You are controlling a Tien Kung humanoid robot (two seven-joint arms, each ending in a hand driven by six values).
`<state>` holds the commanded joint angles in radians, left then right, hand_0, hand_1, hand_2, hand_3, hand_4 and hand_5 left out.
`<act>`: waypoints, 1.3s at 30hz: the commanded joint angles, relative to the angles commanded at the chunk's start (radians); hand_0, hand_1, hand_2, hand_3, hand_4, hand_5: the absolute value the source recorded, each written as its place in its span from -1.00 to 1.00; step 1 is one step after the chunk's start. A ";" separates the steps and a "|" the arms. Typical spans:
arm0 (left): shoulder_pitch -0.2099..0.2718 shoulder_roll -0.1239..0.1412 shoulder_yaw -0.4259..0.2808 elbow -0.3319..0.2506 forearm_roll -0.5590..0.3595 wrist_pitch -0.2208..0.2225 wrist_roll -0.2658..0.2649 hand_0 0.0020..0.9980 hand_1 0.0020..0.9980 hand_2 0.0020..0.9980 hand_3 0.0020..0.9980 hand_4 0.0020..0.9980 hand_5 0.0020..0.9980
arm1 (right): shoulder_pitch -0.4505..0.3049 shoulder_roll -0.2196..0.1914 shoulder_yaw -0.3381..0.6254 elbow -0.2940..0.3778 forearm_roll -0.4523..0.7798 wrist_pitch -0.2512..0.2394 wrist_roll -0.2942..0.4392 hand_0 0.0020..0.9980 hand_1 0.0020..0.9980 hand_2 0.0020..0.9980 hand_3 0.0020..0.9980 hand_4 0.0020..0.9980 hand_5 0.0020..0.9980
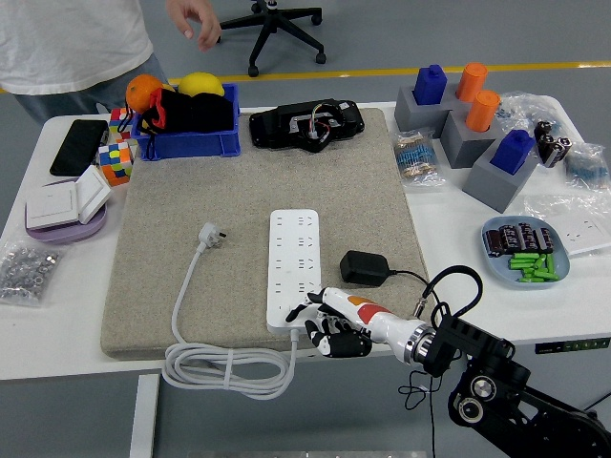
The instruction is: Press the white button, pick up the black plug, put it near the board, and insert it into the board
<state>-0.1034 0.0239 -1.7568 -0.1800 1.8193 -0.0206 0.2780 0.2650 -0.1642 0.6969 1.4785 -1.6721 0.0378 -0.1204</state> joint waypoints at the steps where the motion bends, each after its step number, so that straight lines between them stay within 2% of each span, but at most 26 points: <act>1: -0.001 0.000 0.000 0.000 0.000 0.000 0.000 -0.06 -0.01 0.00 0.17 0.13 -0.46 | 0.005 0.004 0.001 -0.005 -0.002 -0.002 0.001 -1.00 -1.00 -0.71 0.26 -0.45 -0.98; 11: -0.003 0.002 0.001 0.000 0.002 -0.001 0.000 -0.06 0.00 0.00 0.17 0.13 -0.46 | 0.043 0.027 -0.008 -0.067 -0.009 -0.028 0.028 -1.00 -1.00 -0.71 0.26 -0.47 -1.00; 24: -0.002 0.002 0.000 0.000 0.004 -0.001 0.001 -0.06 -0.01 0.00 0.17 0.13 -0.46 | 0.056 0.032 -0.025 -0.140 -0.046 -0.050 0.053 -1.00 -1.00 -0.71 0.24 -0.48 -1.00; 39: -0.004 0.003 -0.001 0.000 0.006 -0.001 0.001 -0.06 -0.01 0.00 0.17 0.13 -0.46 | 0.063 0.035 -0.034 -0.165 -0.047 -0.066 0.073 -1.00 -1.00 -0.70 0.24 -0.53 -1.00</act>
<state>-0.1073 0.0271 -1.7576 -0.1800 1.8253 -0.0221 0.2791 0.3280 -0.1289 0.6628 1.3138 -1.7190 -0.0280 -0.0472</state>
